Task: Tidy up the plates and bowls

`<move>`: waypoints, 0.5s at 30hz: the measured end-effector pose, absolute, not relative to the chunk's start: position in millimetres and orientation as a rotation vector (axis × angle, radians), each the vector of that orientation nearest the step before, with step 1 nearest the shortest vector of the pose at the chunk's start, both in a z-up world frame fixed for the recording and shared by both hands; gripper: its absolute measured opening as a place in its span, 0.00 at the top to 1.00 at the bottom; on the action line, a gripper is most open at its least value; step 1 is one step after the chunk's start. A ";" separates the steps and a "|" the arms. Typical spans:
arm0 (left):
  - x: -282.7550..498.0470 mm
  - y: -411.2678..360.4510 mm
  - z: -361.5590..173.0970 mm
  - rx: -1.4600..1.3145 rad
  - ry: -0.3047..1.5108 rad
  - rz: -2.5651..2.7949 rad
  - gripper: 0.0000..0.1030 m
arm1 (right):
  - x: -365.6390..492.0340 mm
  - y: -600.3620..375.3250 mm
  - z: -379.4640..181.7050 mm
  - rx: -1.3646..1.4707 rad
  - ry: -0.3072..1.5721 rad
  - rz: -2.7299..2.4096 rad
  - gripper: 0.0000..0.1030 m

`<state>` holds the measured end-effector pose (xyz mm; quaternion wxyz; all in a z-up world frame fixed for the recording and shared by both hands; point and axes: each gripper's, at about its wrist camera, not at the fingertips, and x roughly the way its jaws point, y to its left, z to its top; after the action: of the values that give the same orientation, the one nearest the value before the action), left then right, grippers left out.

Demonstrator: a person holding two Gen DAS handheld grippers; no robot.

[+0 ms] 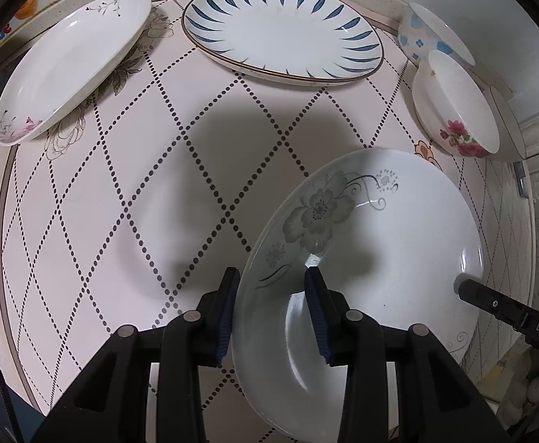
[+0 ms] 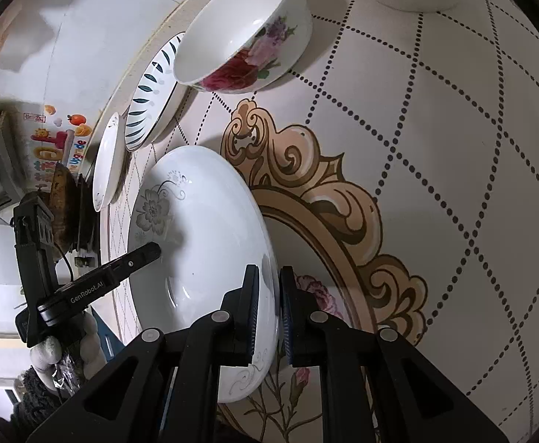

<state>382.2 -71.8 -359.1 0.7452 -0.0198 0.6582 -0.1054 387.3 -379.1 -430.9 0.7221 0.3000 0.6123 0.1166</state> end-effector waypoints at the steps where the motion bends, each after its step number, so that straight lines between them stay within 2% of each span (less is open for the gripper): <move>1: 382.0 -71.2 -359.3 -0.041 1.443 -0.235 0.67 | 387.0 -378.9 -431.0 0.663 1.355 0.253 0.87; 9: 387.9 -64.8 -351.7 -0.028 1.444 -0.306 0.67 | 383.3 -375.6 -427.1 0.696 1.381 0.198 0.85; 15: 400.4 -12.3 -288.6 -0.073 1.288 -0.279 0.66 | 377.1 -377.2 -389.5 0.701 1.378 0.111 0.83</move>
<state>400.4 -12.3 -288.6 0.7900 -0.0341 0.5983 -0.1297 377.1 -377.2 -389.5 0.7143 0.3166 0.6221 0.0501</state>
